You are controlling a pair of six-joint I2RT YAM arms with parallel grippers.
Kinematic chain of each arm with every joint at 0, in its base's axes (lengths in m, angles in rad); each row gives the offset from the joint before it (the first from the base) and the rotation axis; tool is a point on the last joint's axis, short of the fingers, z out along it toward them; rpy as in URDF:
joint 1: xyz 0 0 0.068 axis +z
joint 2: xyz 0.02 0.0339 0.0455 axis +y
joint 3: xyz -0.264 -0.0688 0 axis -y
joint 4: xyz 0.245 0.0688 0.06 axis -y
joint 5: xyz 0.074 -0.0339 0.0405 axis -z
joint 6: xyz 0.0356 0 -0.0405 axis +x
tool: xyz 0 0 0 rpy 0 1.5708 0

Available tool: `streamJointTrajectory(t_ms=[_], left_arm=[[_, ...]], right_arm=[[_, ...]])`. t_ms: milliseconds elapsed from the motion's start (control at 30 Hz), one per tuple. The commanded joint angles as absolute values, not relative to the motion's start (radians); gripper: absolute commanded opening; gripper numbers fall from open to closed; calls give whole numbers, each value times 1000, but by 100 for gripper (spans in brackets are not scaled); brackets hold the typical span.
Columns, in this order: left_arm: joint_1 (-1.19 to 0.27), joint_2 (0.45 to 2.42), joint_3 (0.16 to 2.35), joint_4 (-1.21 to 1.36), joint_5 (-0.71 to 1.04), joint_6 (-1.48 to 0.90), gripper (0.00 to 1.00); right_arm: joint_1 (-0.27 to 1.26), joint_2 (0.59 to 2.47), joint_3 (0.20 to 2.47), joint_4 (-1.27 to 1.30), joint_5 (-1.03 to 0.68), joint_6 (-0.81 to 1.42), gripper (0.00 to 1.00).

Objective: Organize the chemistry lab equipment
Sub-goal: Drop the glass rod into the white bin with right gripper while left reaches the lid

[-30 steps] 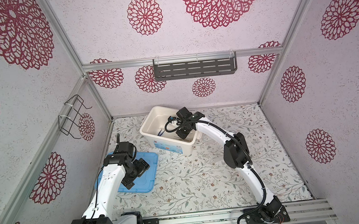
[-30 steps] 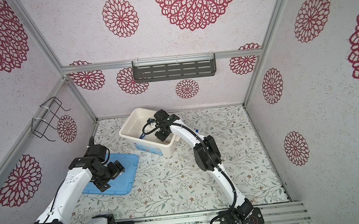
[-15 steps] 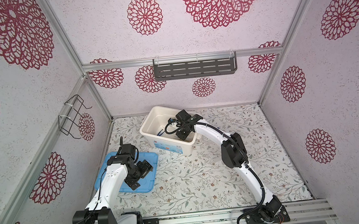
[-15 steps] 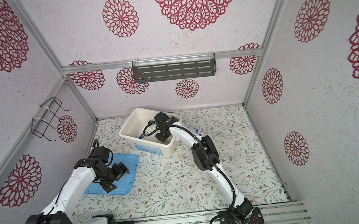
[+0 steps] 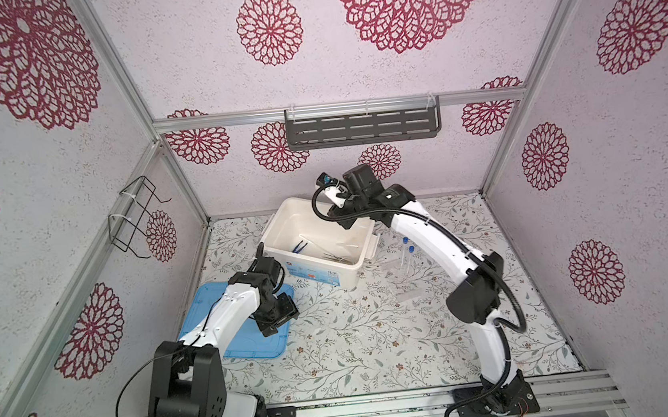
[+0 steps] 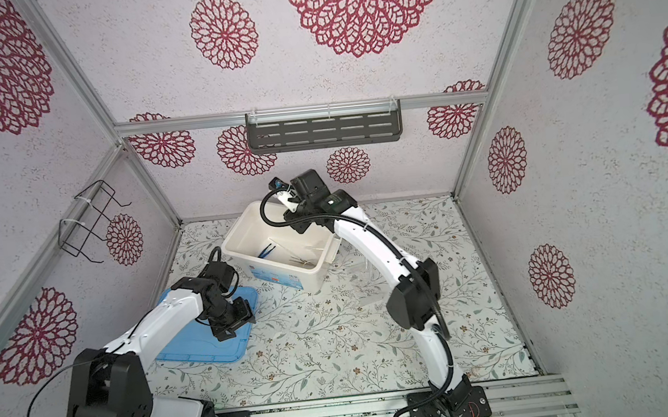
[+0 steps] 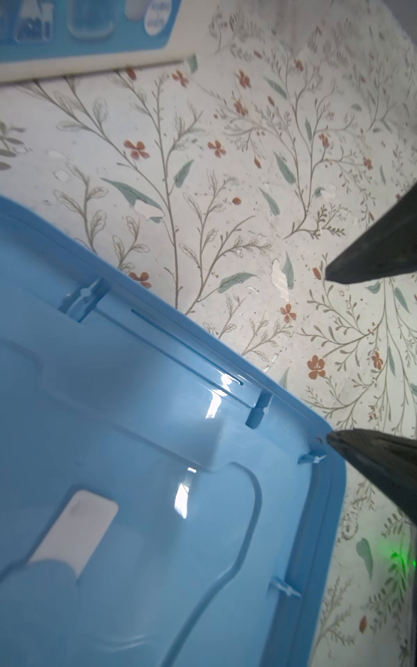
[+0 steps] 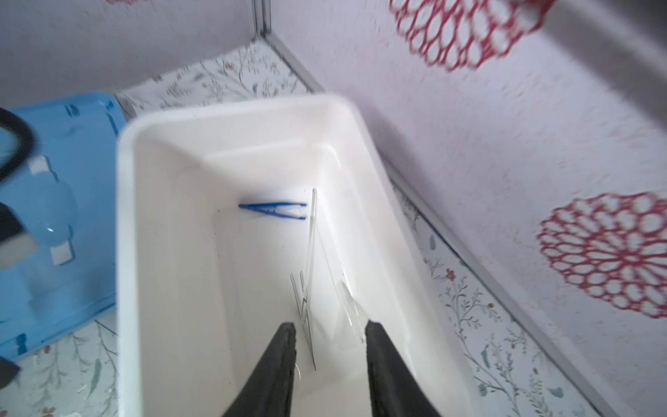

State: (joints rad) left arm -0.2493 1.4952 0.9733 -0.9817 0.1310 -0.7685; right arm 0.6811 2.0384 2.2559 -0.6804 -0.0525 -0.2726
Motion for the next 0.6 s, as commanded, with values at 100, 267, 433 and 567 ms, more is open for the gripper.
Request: streamJointTrajectory(t_ms=[100, 267, 433, 567], left_arm=[[-275, 1616, 983, -926, 82, -754, 53], [-282, 1684, 978, -903, 85, -743, 39], [-284, 1741, 981, -927, 59, -726, 24], [-284, 1736, 978, -957, 50, -716, 12]], right_arm=[[705, 1840, 1962, -476, 4, -317, 38], [707, 1751, 1839, -373, 2, -316, 39], [712, 1732, 1825, -358, -18, -314, 39], [719, 1732, 1824, -359, -28, -314, 40]])
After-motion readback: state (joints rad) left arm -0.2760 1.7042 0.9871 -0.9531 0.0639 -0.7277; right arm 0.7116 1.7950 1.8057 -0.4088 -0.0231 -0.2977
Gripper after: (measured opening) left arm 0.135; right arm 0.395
